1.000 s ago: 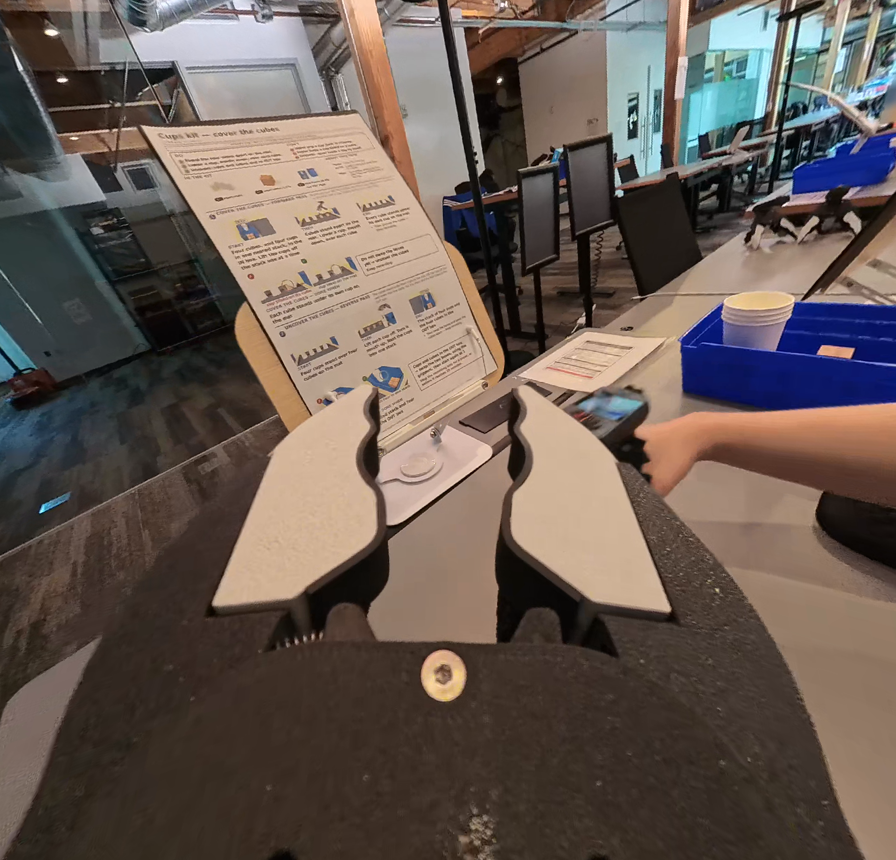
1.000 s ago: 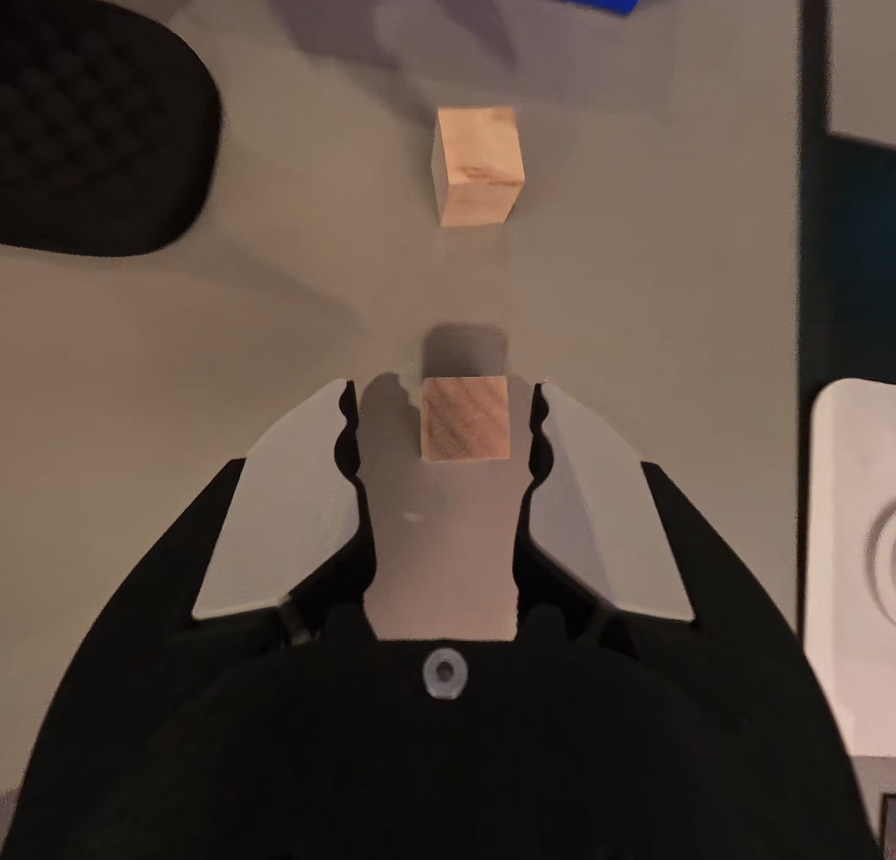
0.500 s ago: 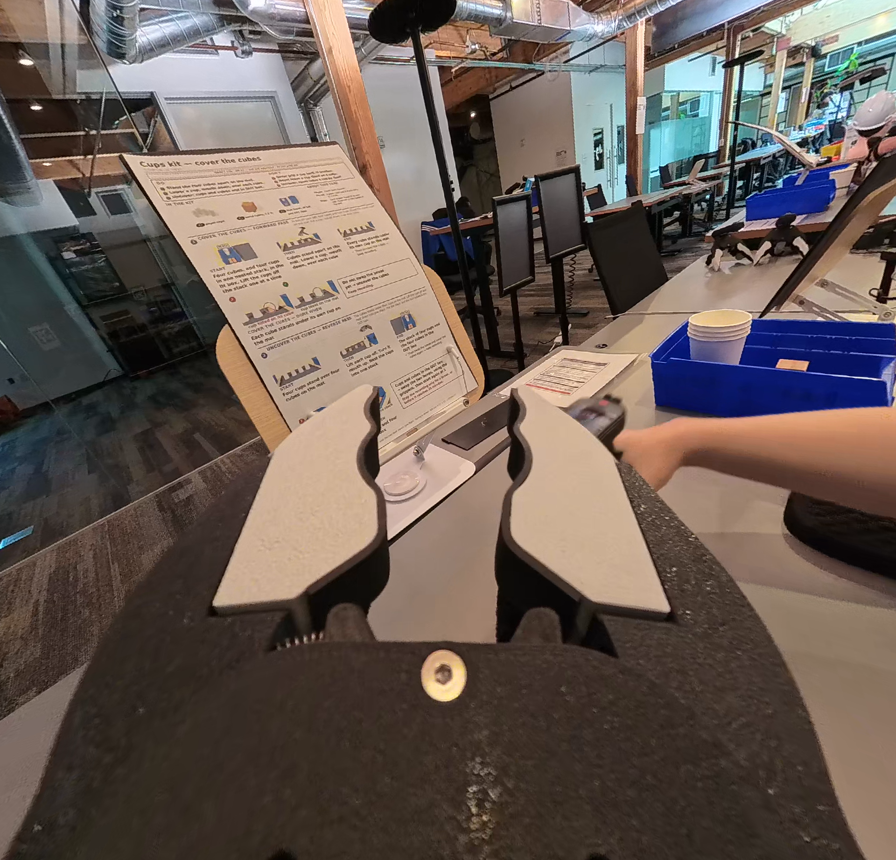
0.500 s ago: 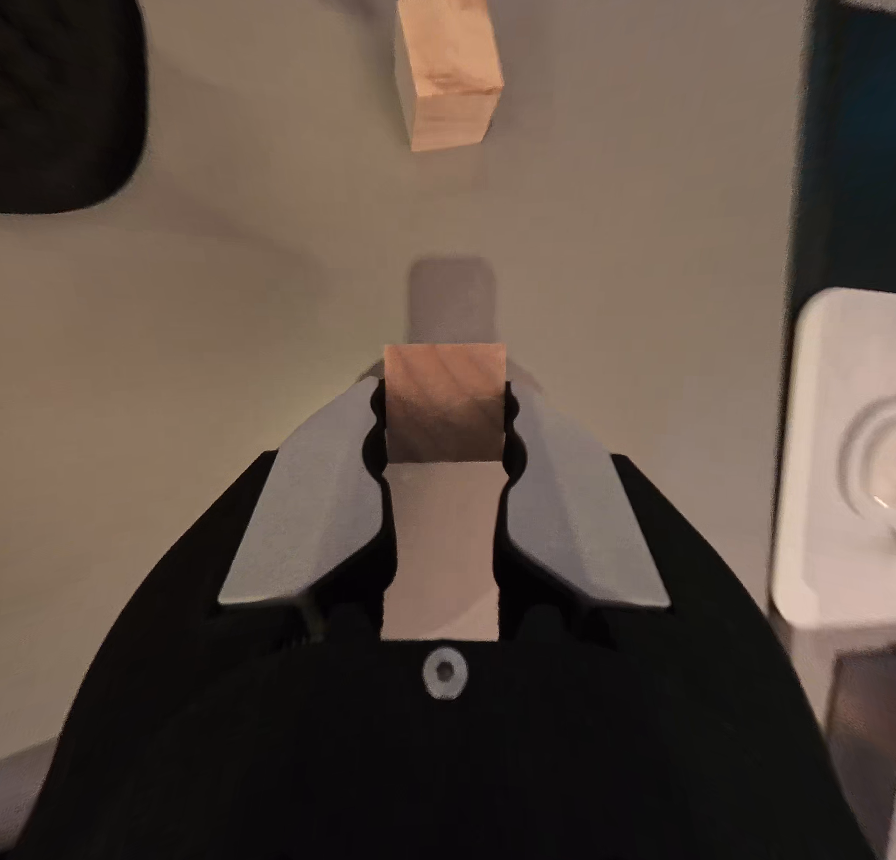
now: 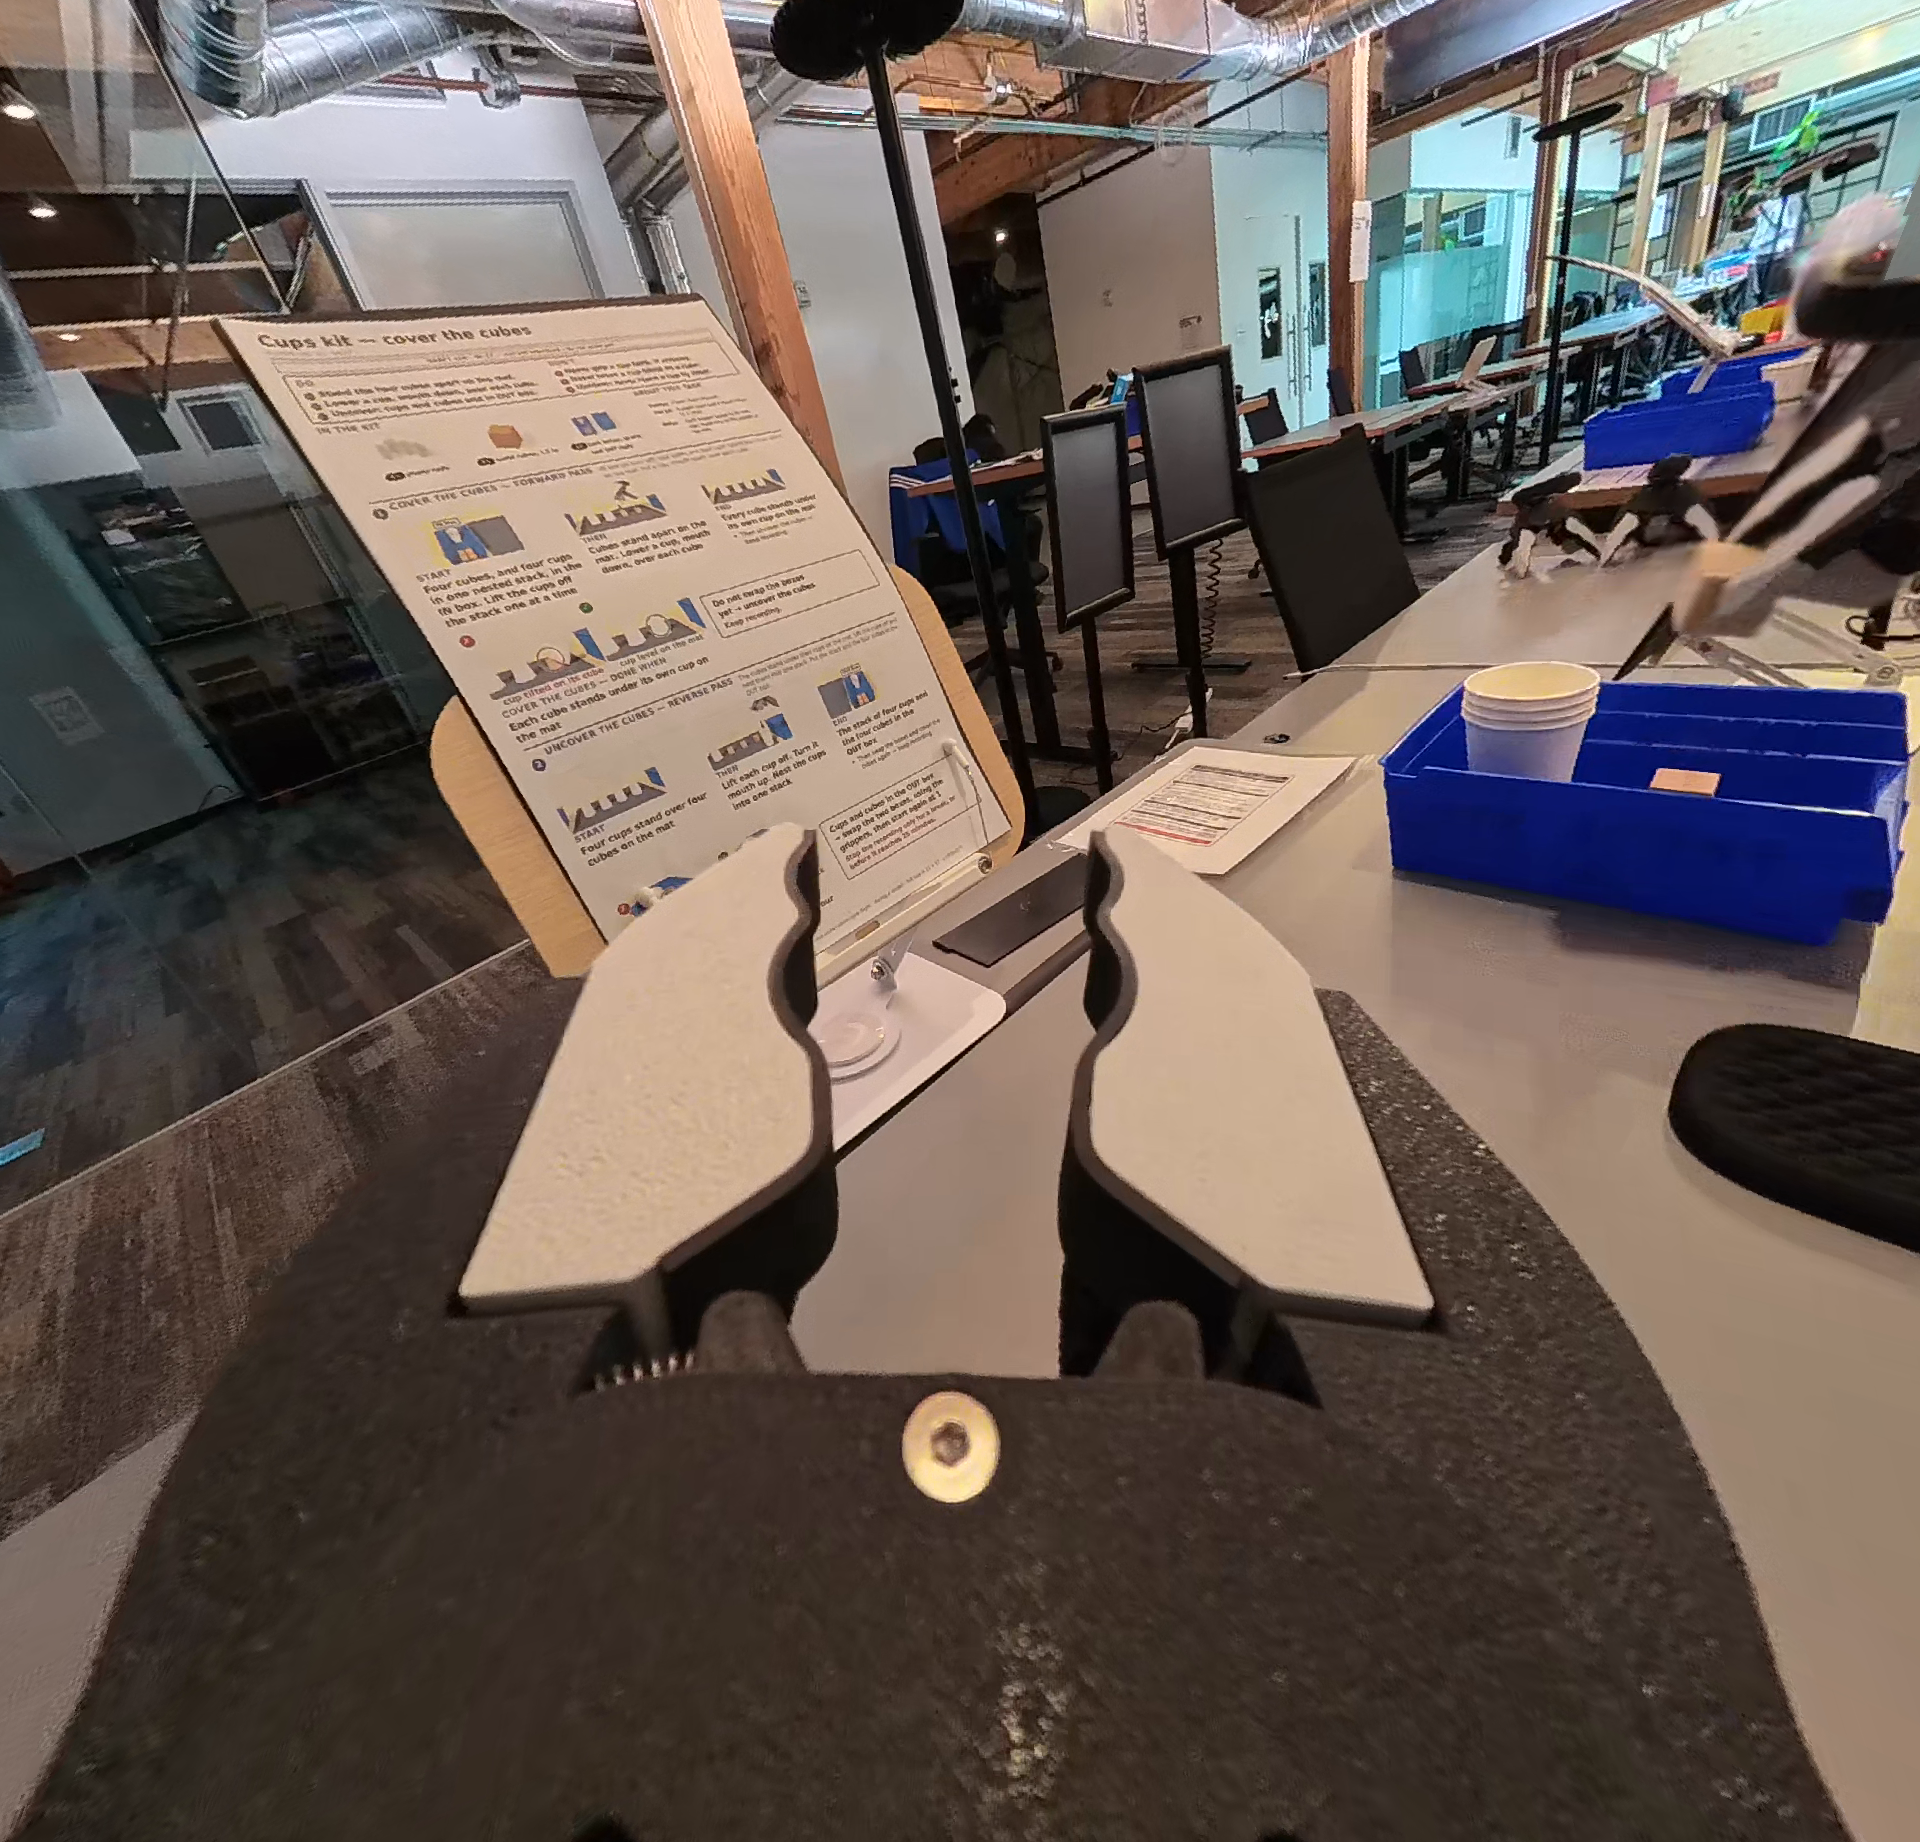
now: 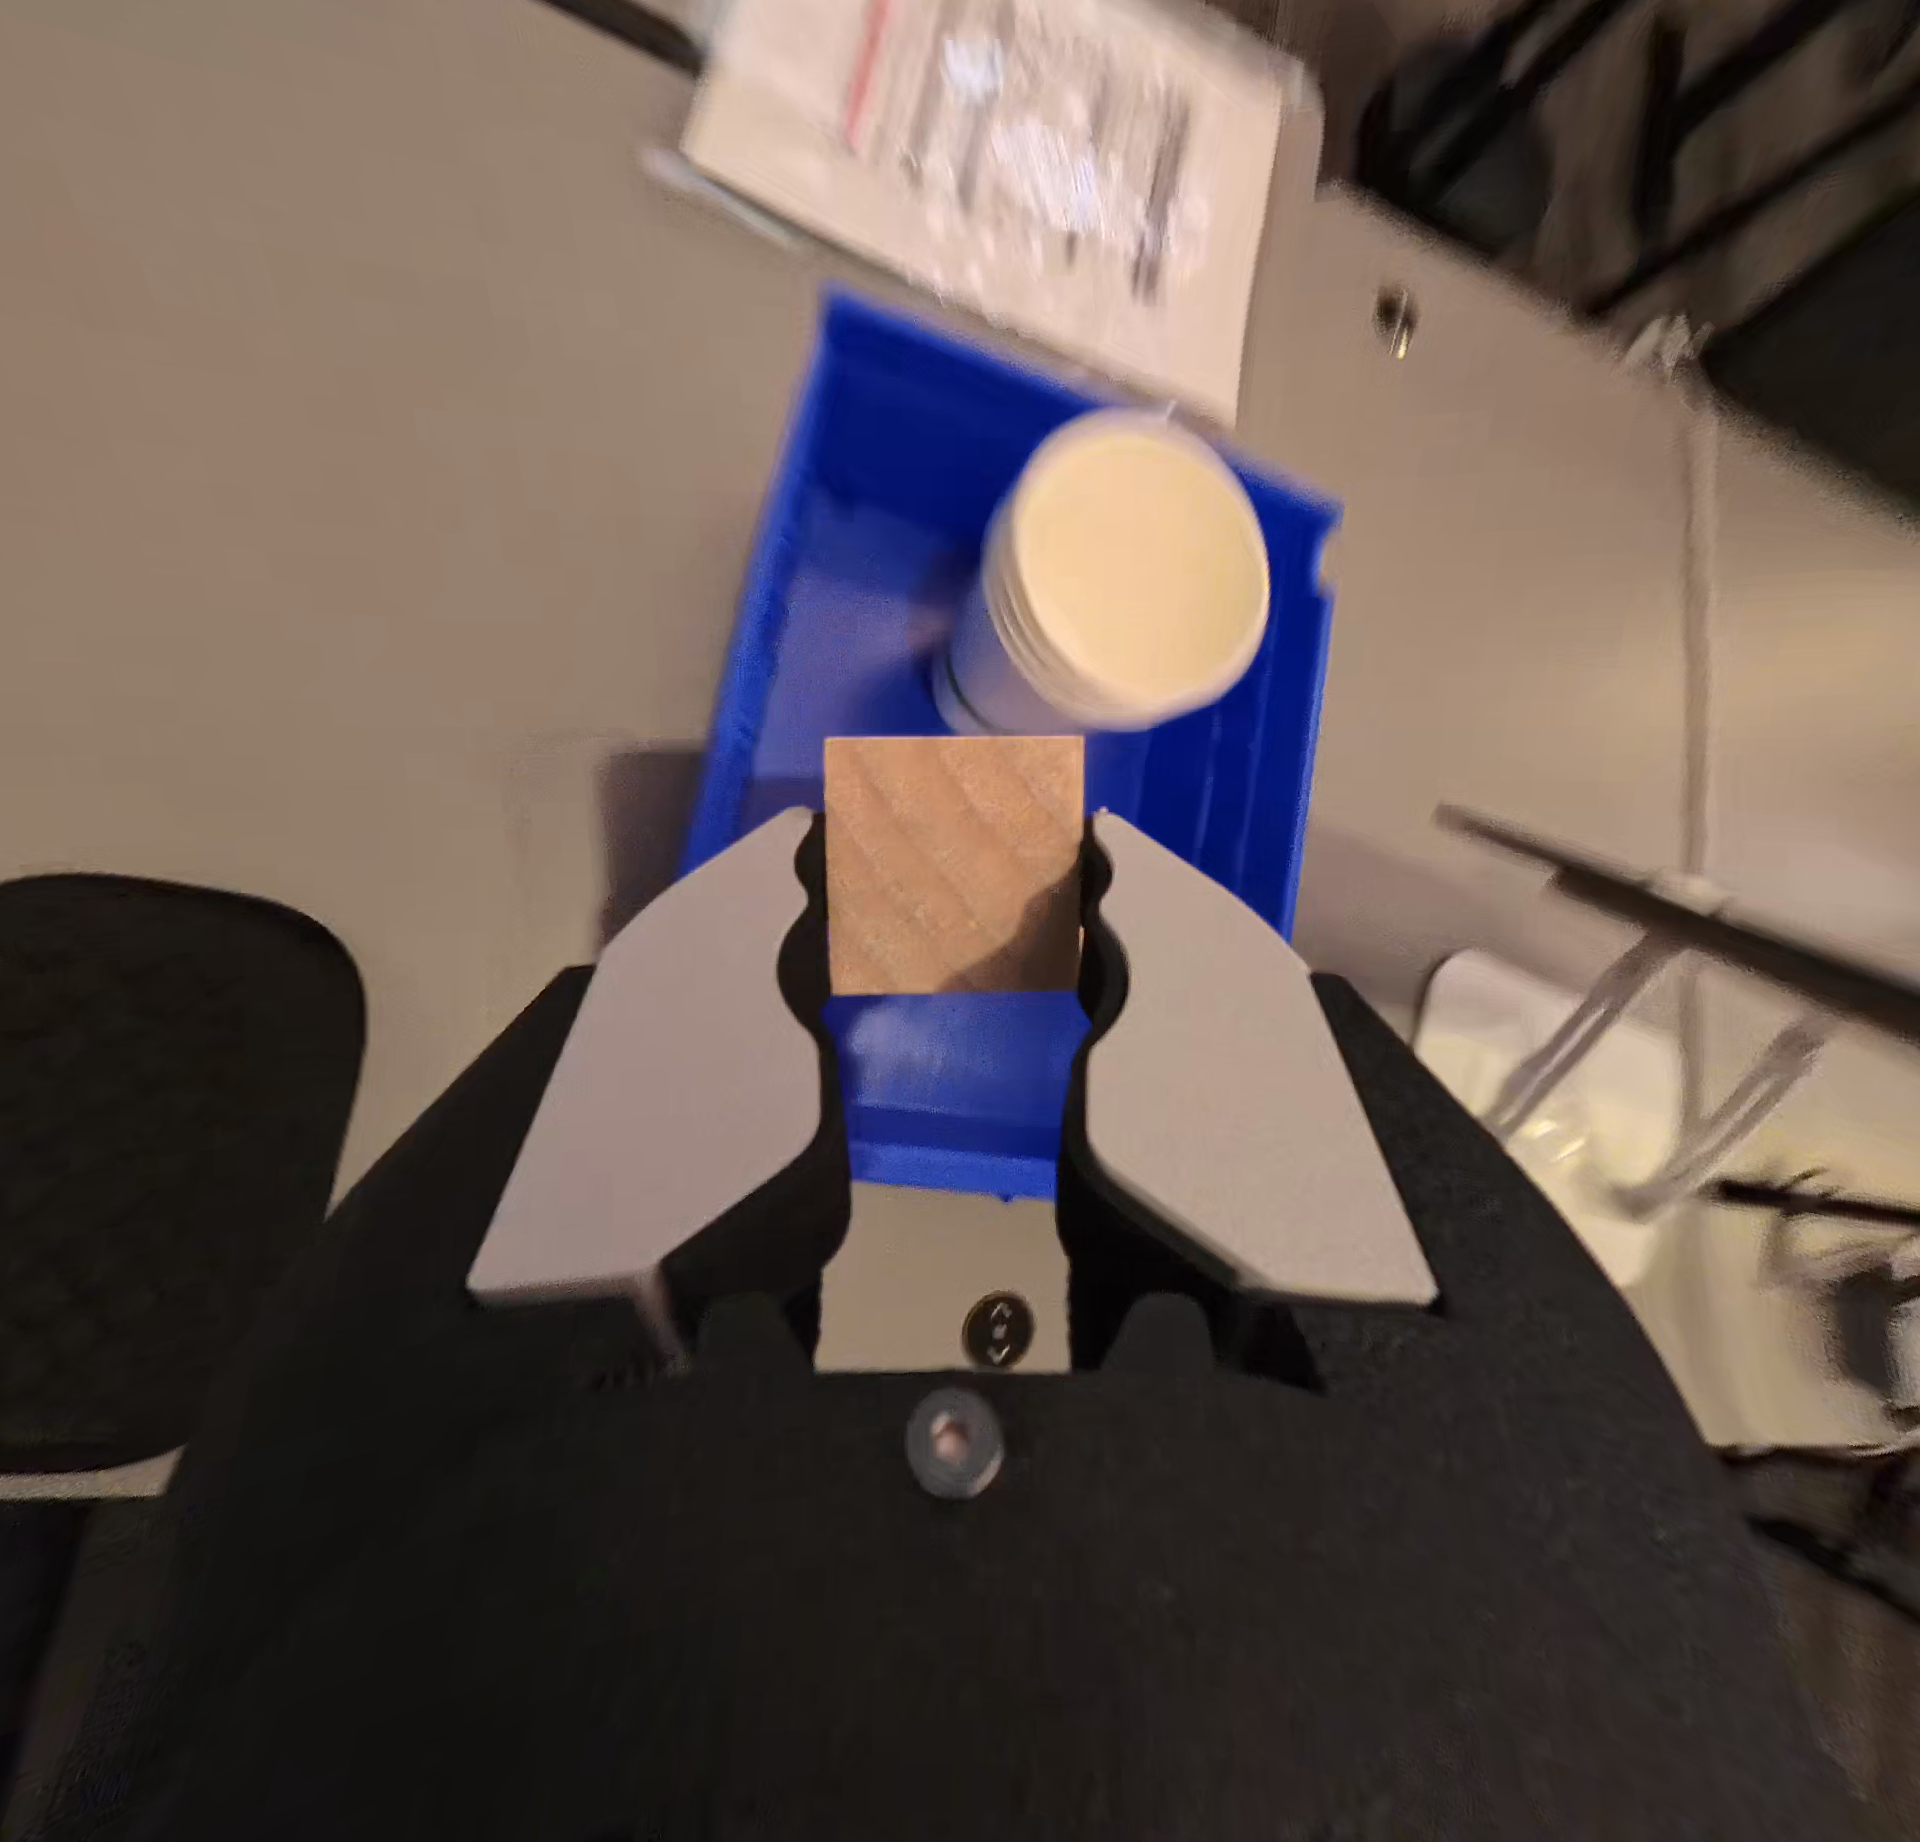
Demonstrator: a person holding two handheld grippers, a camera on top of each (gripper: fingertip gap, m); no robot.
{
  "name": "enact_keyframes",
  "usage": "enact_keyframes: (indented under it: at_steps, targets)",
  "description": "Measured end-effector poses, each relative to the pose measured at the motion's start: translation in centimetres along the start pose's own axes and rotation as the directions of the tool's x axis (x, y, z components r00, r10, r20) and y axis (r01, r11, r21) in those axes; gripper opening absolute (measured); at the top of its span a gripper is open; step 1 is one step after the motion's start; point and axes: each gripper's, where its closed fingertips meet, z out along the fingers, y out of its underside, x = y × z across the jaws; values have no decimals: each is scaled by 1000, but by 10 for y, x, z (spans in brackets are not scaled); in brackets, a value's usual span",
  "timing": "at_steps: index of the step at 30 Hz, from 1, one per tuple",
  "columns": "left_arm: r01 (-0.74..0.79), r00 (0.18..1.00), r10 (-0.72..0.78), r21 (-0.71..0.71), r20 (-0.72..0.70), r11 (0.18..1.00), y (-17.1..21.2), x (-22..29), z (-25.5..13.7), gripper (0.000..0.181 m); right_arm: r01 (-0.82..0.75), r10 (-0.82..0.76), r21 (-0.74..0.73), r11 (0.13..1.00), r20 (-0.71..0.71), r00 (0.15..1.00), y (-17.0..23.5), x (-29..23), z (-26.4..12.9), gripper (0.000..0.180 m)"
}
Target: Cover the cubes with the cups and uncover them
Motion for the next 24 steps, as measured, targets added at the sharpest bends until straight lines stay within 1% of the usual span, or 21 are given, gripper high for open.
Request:
enact_keyframes:
  at_steps: [2,4,6,9,15,19,24]
  targets:
    - [-17,1000,17,-10,11,1000,1,1,4,47,-116,119,-42,992,74,990,45,22,27,45]
    - [-29,1000,29,-23,5,999,2,6,7,47,-196,211,-132,972,108,972,89,33,56,45]
    - [-35,999,35,-31,-9,999,3,11,9,47,-213,234,-199,957,92,968,120,40,80,45]
    - [-42,999,42,-39,-5,998,3,14,11,48,-224,259,-293,929,87,962,148,42,102,45]
    - [-60,998,61,-41,7,997,1,15,9,48,-219,269,-437,872,55,962,175,42,119,45]
    - [-51,999,51,-32,10,998,0,12,7,47,-228,293,-456,860,76,953,181,36,128,45]
    - [-43,999,43,-28,16,999,0,9,6,47,-228,290,-458,859,68,955,179,36,131,45]
